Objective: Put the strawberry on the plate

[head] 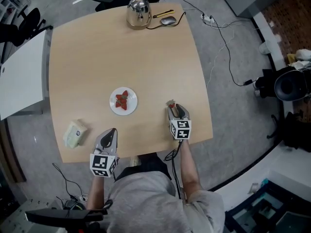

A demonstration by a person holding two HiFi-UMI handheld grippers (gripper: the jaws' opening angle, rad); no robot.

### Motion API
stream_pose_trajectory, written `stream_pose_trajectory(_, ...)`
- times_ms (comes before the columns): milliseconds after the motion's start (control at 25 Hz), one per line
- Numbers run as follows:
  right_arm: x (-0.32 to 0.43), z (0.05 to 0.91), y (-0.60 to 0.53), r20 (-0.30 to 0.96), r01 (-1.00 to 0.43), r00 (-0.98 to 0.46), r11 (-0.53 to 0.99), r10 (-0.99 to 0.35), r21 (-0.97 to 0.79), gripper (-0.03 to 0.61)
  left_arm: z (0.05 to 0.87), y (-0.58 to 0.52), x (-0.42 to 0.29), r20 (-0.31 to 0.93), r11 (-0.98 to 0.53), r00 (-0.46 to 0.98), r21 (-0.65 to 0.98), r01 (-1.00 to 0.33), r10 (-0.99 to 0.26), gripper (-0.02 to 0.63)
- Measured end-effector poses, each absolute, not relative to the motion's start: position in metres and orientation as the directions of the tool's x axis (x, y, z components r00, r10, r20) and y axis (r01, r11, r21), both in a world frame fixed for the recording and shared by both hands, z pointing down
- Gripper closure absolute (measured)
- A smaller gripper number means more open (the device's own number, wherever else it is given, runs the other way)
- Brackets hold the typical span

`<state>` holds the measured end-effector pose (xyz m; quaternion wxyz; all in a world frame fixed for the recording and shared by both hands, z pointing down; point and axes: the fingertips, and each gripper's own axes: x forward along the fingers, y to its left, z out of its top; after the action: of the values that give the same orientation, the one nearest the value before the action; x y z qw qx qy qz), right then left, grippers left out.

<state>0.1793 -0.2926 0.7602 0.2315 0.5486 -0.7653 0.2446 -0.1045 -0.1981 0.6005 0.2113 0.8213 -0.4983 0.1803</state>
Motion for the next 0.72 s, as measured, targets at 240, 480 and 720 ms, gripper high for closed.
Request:
stream_pose_trajectory(240,0.178,0.763,-0.301,0.626,-0.951,-0.293,0.287,-0.723,-0.113,0.397,0.602,-0.204,-0.105,0.512,-0.399,0.425,0.166,-0.902,-0.746,0.594)
stream_pose_trajectory(480,0.177,0.766,-0.305,0.640,-0.950,-0.288,0.297,-0.712,-0.096,0.412,0.601,-0.208,-0.107,0.508,-0.382,0.411,0.166,-0.909,-0.757,0.594)
stream_pose_trajectory(720,0.178,0.766,-0.305,0.644,-0.949,-0.288,0.300,-0.709,-0.094,0.422,0.602,-0.210,-0.107,0.507,-0.368,0.399,0.165,-0.915,-0.764,0.594)
